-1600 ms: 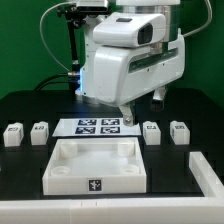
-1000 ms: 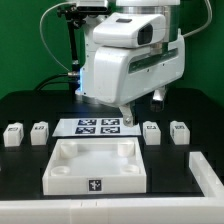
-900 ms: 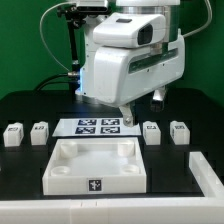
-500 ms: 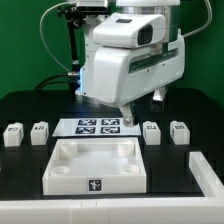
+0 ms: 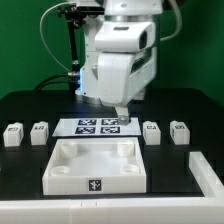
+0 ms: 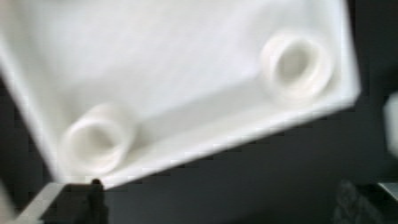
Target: Assemble one leg
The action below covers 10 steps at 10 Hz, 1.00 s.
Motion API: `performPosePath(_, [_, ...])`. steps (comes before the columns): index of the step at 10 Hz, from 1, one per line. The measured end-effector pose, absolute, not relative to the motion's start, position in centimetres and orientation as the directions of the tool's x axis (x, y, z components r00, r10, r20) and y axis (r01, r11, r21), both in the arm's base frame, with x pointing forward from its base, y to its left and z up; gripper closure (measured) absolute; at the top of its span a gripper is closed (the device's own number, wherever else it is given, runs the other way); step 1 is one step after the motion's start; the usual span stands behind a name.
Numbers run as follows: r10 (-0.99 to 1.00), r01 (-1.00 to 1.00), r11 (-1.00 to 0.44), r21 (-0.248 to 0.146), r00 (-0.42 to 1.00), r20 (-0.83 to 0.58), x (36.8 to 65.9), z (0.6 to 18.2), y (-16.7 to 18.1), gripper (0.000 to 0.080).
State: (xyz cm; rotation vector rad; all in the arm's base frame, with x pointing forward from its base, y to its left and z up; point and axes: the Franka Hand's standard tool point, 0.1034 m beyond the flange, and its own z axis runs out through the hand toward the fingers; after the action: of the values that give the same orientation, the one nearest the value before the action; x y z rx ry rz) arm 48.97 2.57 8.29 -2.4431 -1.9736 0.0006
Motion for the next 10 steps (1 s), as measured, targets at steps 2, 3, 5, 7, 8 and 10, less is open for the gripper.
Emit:
performPosePath(2, [0.999, 0.999, 0.033, -0.012, -0.033, 0.011, 46.1, 5.4, -0.4, 0.0150])
performPosePath(3, [0.992, 0.992, 0.124, -0.022, -0.124, 0.020, 45.3, 4.0, -1.2, 0.0150])
performPosePath(5, [0.995, 0.994, 0.094, -0.061, -0.092, 0.035, 43.9, 1.3, -1.4, 0.0150])
performPosePath(7, [0.998, 0.995, 0.055, -0.081, -0.052, 0.035, 43.5, 0.7, -1.8, 0.0150])
performPosePath(8, [0.998, 0.995, 0.055, -0.081, -0.053, 0.035, 43.5, 0.7, -1.8, 0.0163])
performPosePath(10, [0.998, 0.995, 0.055, -0.082, -0.052, 0.035, 43.4, 0.7, -1.8, 0.0332])
